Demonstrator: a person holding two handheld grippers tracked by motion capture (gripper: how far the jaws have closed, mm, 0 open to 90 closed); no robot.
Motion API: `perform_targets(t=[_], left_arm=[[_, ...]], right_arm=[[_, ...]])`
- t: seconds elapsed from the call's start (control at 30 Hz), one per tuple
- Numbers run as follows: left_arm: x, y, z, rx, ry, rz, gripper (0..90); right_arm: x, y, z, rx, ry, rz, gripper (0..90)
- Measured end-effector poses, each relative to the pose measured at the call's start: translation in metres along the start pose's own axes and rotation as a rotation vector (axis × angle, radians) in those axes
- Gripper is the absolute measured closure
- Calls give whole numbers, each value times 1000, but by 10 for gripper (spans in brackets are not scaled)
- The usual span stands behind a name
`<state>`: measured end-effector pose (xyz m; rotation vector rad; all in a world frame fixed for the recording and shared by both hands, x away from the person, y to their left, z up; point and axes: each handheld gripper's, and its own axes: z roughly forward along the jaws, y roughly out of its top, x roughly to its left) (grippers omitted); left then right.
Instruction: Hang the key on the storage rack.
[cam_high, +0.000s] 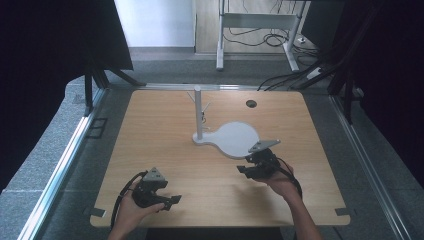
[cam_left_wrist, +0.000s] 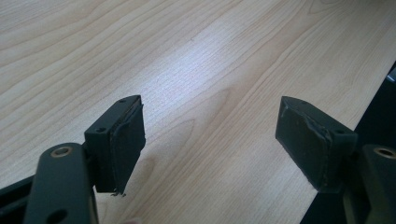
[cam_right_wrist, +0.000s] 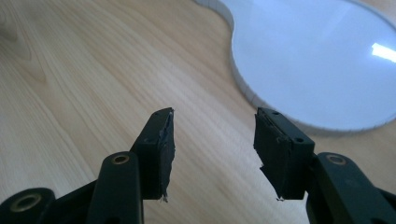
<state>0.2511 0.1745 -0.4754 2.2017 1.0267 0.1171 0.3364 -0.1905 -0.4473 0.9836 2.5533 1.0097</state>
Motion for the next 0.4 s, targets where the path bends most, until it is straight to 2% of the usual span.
perform_targets(t=[0.13, 0.2, 0.4], left_arm=[[0, 0, 1, 2, 9, -3, 246], [-1, 0, 0, 4, 11, 3, 246], [-6, 2, -2, -5, 5, 22, 245]], right_arm=[[2, -11, 1, -9, -6, 18, 487], [2, -13, 1, 6, -19, 14, 486], [1, -19, -1, -23, -39, 37, 485]])
